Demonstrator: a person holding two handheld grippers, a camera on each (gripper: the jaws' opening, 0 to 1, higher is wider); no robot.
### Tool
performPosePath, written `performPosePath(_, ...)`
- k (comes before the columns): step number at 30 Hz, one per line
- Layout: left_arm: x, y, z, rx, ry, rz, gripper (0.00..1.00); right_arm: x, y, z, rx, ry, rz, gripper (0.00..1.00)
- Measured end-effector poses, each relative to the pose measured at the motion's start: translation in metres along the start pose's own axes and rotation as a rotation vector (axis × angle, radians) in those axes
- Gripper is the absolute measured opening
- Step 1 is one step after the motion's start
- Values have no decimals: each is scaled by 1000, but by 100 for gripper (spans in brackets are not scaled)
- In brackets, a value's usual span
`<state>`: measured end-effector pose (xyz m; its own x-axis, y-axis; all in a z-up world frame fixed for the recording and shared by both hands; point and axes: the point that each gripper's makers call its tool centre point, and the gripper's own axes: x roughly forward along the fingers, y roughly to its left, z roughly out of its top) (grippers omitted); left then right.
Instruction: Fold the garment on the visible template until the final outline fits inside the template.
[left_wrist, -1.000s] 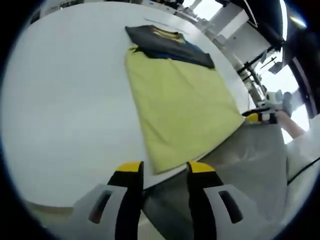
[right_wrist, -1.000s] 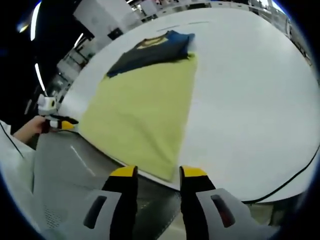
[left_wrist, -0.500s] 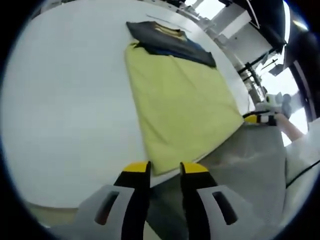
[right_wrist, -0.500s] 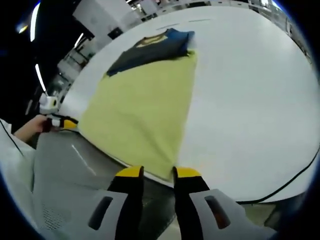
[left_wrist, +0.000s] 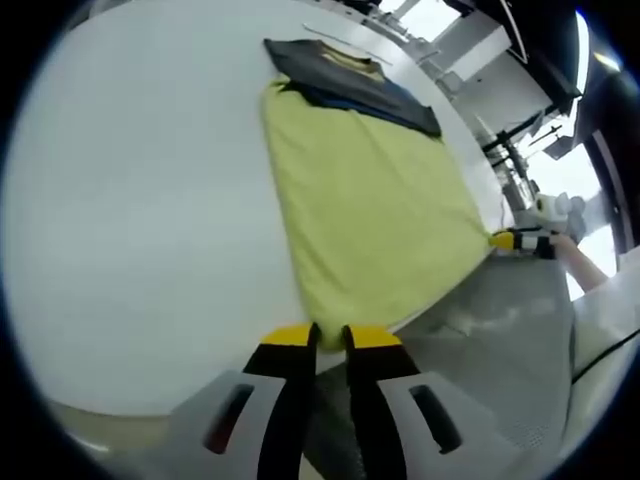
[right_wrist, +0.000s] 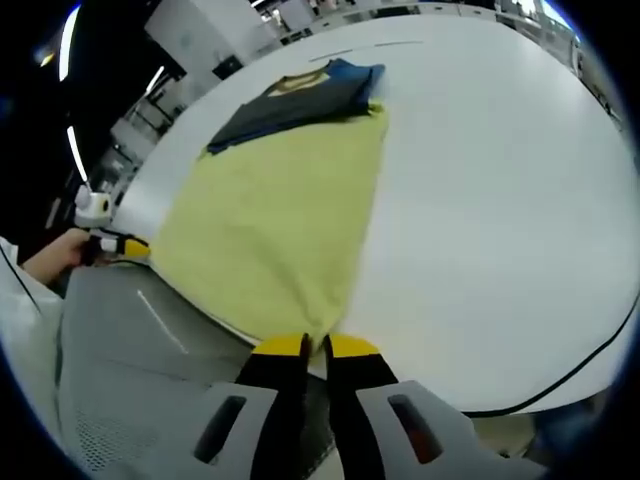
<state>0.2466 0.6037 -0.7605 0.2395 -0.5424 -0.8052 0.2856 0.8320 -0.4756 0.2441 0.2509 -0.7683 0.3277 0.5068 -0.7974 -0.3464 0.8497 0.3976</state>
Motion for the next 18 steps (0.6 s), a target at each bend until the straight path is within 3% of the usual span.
performPosePath(18,1,1,0,-31,5,16,0,1,-2,-1,-34,10,-18,4)
